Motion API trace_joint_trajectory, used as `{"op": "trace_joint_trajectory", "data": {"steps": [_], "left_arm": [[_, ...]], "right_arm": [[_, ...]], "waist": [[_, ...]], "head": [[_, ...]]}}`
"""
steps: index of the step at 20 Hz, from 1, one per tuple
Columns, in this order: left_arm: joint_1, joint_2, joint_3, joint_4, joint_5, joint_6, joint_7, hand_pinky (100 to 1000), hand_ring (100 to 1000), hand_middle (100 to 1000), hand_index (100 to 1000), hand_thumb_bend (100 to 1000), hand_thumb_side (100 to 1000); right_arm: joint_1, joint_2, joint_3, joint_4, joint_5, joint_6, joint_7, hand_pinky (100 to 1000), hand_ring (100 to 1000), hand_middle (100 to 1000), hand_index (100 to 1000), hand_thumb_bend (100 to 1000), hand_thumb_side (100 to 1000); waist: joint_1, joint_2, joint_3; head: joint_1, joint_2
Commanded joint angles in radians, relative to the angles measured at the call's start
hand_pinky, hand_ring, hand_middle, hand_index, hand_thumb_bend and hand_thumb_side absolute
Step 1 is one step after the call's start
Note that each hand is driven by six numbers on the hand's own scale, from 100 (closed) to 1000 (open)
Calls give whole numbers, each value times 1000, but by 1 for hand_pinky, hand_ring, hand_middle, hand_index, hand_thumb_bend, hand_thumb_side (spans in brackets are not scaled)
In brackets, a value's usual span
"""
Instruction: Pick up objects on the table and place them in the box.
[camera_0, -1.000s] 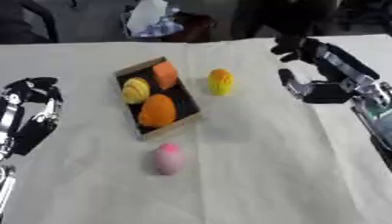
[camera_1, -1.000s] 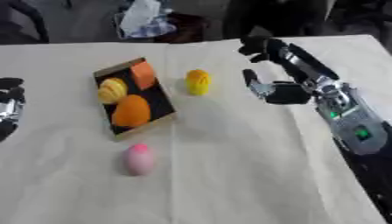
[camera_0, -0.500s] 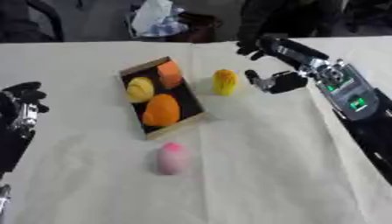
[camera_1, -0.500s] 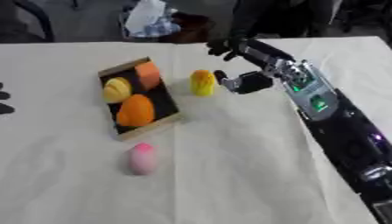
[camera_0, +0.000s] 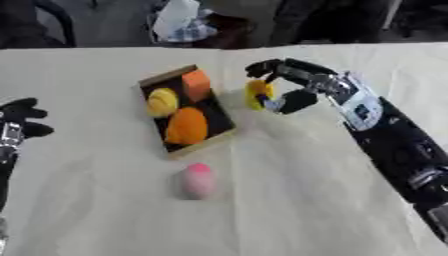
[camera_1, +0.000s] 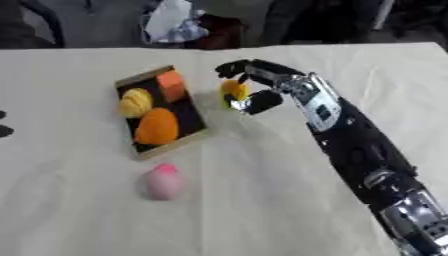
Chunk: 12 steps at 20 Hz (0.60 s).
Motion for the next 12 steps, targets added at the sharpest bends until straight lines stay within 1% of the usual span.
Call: {"op": "trace_joint_trajectory", "data": {"steps": [1, 2, 4, 6, 9, 12], "left_arm": [[-2, 12, 14, -8, 55, -4, -18, 698, 581, 630, 795, 100, 832], [-1, 12, 16, -7, 67, -5, -21, 698, 581, 630, 795, 100, 833], [-1, 12, 17, -5, 79, -5, -26, 698, 581, 630, 795, 100, 834], [-1, 11, 18, -4, 83, -6, -29, 698, 581, 630, 795, 100, 834], [-1, 11, 19, -3, 85, -6, -30, 698, 581, 630, 795, 100, 834], [-1, 11, 19, -3, 85, -6, -30, 698, 581, 630, 795, 100, 834]], "right_arm": [[-33, 7, -22, 40, 72, -7, -35, 856, 953, 903, 962, 100, 264], [-34, 19, -35, 49, 143, -11, -61, 861, 958, 906, 961, 100, 274], [-35, 41, -66, 74, 283, -25, -130, 867, 966, 915, 960, 100, 252], [-36, 55, -84, 100, 371, -41, -188, 867, 966, 915, 960, 100, 252], [-36, 63, -96, 129, 433, -63, -238, 867, 966, 915, 960, 100, 252], [-37, 66, -101, 144, 458, -74, -261, 867, 966, 915, 960, 100, 252]], "waist": [[8, -26, 4], [9, -25, 4], [10, -25, 6], [11, -24, 7], [11, -24, 7], [11, -24, 6]], "head": [[-9, -15], [-11, -16], [-16, -18], [-17, -18], [-18, -18], [-18, -18]]}}
